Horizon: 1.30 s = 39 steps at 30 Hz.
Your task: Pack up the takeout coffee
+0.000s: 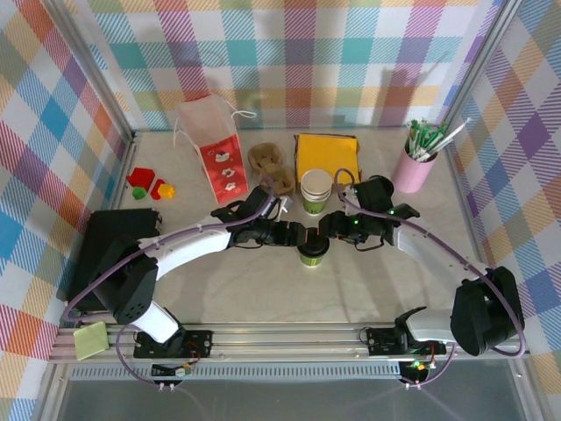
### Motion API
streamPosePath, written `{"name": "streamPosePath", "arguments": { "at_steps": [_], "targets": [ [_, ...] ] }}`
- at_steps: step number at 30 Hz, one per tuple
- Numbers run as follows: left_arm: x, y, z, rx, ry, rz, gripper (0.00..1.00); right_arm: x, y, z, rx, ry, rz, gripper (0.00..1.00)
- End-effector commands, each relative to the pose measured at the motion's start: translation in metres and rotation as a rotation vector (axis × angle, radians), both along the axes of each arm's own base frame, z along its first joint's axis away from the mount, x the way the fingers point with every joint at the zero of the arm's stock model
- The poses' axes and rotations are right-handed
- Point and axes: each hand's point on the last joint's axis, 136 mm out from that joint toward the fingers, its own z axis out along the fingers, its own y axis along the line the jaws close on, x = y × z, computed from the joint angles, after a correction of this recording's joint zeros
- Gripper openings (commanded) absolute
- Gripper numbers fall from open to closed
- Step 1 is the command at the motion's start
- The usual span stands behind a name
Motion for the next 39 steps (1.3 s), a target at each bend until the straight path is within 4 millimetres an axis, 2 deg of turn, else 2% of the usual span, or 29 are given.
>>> {"name": "streamPosePath", "arguments": {
  "at_steps": [1, 7, 14, 18, 21, 28, 32, 36, 39],
  "targets": [
    [0.001, -0.002, 0.022, -0.006, -0.033, 0.0, 0.74, -0.001, -0.001, 0.016, -0.033, -0.029, 0.018, 0.54],
    [0.009, 0.009, 0.061, -0.011, -0.131, 0.04, 0.75, -0.008, 0.0, 0.039, -0.088, -0.077, 0.046, 0.66],
    [0.021, 0.054, 0.113, 0.023, -0.28, 0.158, 0.75, -0.022, 0.008, 0.075, -0.078, -0.176, 0.082, 0.83],
    [0.027, 0.08, 0.132, 0.046, -0.347, 0.235, 0.76, -0.027, 0.013, 0.088, -0.078, -0.222, 0.098, 0.84],
    [0.029, 0.092, 0.134, 0.058, -0.362, 0.271, 0.77, -0.029, 0.017, 0.088, -0.094, -0.239, 0.104, 0.89],
    [0.025, 0.085, 0.101, 0.056, -0.269, 0.26, 0.77, -0.028, 0.015, 0.054, -0.263, -0.188, 0.054, 0.89],
    [0.022, 0.096, 0.092, 0.088, -0.265, 0.281, 0.77, -0.03, 0.017, 0.04, -0.376, -0.183, 0.05, 0.91],
    [0.02, 0.114, 0.093, 0.123, -0.275, 0.314, 0.77, -0.032, 0.026, 0.031, -0.457, -0.191, 0.073, 0.93],
    [0.015, 0.13, 0.11, 0.165, -0.328, 0.328, 0.77, -0.031, 0.029, 0.023, -0.517, -0.191, 0.087, 0.93]
  ]
}}
